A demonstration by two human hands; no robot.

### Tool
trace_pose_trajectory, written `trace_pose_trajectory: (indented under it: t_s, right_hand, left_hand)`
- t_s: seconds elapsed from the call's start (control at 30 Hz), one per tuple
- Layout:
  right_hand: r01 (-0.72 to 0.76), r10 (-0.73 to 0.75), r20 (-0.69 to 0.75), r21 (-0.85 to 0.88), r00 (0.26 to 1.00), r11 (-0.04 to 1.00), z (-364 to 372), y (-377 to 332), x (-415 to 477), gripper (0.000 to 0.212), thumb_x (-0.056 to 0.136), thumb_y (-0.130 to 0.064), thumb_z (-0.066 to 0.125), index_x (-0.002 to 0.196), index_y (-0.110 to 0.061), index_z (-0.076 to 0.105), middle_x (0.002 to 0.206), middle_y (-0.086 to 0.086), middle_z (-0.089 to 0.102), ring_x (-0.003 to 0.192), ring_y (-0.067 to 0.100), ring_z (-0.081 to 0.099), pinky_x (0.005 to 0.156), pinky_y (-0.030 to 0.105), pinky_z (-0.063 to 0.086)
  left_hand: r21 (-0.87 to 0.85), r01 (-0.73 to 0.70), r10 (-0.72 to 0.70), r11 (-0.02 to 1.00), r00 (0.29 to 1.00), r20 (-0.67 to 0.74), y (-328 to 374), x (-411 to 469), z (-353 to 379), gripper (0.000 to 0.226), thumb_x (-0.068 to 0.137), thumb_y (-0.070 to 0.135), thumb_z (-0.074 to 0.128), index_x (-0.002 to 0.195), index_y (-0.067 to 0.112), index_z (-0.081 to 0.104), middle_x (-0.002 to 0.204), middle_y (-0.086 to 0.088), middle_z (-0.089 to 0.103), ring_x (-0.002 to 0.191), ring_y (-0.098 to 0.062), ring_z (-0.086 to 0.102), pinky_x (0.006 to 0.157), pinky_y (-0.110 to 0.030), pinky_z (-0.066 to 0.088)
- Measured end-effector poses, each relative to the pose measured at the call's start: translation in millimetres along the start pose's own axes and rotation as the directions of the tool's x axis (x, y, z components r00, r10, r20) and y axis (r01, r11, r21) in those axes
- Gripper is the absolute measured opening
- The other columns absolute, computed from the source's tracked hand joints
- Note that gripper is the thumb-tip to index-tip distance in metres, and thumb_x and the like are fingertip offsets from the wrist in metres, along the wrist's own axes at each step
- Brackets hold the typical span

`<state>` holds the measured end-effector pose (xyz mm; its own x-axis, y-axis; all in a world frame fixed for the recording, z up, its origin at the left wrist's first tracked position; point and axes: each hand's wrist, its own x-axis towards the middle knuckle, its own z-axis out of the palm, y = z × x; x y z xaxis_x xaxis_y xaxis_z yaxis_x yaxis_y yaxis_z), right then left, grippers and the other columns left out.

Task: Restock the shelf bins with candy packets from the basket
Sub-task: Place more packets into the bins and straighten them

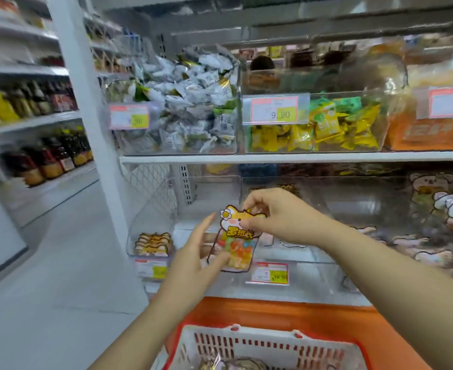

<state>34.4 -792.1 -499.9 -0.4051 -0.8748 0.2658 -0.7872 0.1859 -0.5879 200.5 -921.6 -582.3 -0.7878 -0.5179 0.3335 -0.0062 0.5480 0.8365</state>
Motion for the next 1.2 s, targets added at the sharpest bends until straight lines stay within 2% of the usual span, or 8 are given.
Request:
trace_pose_trajectory:
  t_s: [0.1,0.17,0.27,0.4,0.47,0.53,0.8,1.2]
  right_hand:
    - [0.038,-0.043,-0.12,-0.042,0.992,0.998,19,-23,16,0.014,0.088,-0.027,0.074,0.088,-0.028,0.06,0.083,-0.011,0.063,0.075,-0.001,0.055,0.066,0.016,0.041]
    - [0.032,-0.043,-0.164,-0.07,0.985,0.997,32,-33,26,0.01,0.09,-0.029,0.071,0.092,-0.027,0.061,0.09,-0.007,0.068,0.085,0.009,0.061,0.075,0.026,0.049]
    - [0.019,-0.058,-0.169,-0.222,0.984,0.975,54,-36,41,0.01,0.092,-0.034,0.066,0.097,-0.028,0.06,0.095,-0.004,0.071,0.092,0.021,0.064,0.077,0.04,0.053]
    - [-0.008,0.02,0.027,-0.392,0.999,0.92,85,-25,57,0.01,0.097,-0.026,0.058,0.106,-0.024,0.061,0.106,0.002,0.07,0.102,0.027,0.062,0.078,0.036,0.051]
    - [-0.021,0.076,0.123,-0.394,0.989,0.919,101,-17,63,0.012,0.097,-0.021,0.057,0.108,-0.022,0.062,0.109,0.003,0.069,0.104,0.025,0.061,0.076,0.033,0.047]
    - [-0.034,0.109,0.183,-0.371,0.977,0.928,116,-10,68,0.011,0.096,-0.017,0.056,0.105,-0.02,0.061,0.106,0.004,0.068,0.101,0.026,0.061,0.079,0.035,0.049]
    - [-0.024,0.118,0.293,-0.304,0.949,0.952,141,-4,80,0.014,0.098,-0.013,0.05,0.099,-0.026,0.052,0.097,-0.002,0.063,0.09,0.02,0.059,0.077,0.034,0.049]
    - [-0.031,0.108,0.278,-0.27,0.955,0.962,149,-12,81,0.013,0.098,-0.015,0.051,0.102,-0.027,0.054,0.102,0.001,0.066,0.092,0.02,0.061,0.082,0.038,0.053]
  left_hand:
    - [0.214,0.004,0.008,0.977,0.998,-0.055,-27,-10,-42,0.046,0.09,0.035,0.07,0.127,0.051,0.048,0.126,0.019,0.059,0.117,-0.001,0.057,0.105,-0.034,0.046]
    - [0.353,-0.011,0.046,0.936,0.995,-0.092,-44,-17,-61,0.035,0.092,0.035,0.064,0.125,0.043,0.055,0.129,0.015,0.058,0.12,-0.006,0.056,0.105,-0.04,0.045]
    - [0.586,0.023,0.039,0.81,0.995,-0.092,-72,-22,-76,0.054,0.084,0.048,0.049,0.133,0.029,0.06,0.139,0.007,0.054,0.131,-0.021,0.05,0.105,-0.052,0.044]
    - [0.751,0.052,-0.111,0.658,0.993,0.029,-78,-23,-73,0.078,0.088,0.038,0.057,0.156,0.039,0.018,0.166,-0.005,0.01,0.153,-0.029,0.009,0.116,-0.058,0.028]
    - [0.801,0.06,-0.175,0.596,0.983,0.057,-80,-23,-71,0.081,0.097,0.037,0.05,0.156,0.043,-0.006,0.165,0.0,-0.021,0.152,-0.026,-0.017,0.123,-0.056,0.01]
    - [0.813,0.082,-0.229,0.577,0.971,0.065,-77,-24,-70,0.082,0.1,0.037,0.047,0.154,0.044,-0.015,0.16,0.002,-0.034,0.149,-0.024,-0.029,0.122,-0.056,0.002]
    - [0.826,0.07,-0.25,0.559,0.964,0.088,-81,-26,-71,0.083,0.102,0.039,0.045,0.153,0.042,-0.021,0.158,0.0,-0.038,0.147,-0.026,-0.032,0.12,-0.057,-0.004]
    - [0.828,0.103,-0.296,0.551,0.952,0.079,-77,-26,-67,0.082,0.102,0.042,0.043,0.155,0.036,-0.018,0.16,-0.002,-0.035,0.148,-0.027,-0.031,0.12,-0.056,-0.003]
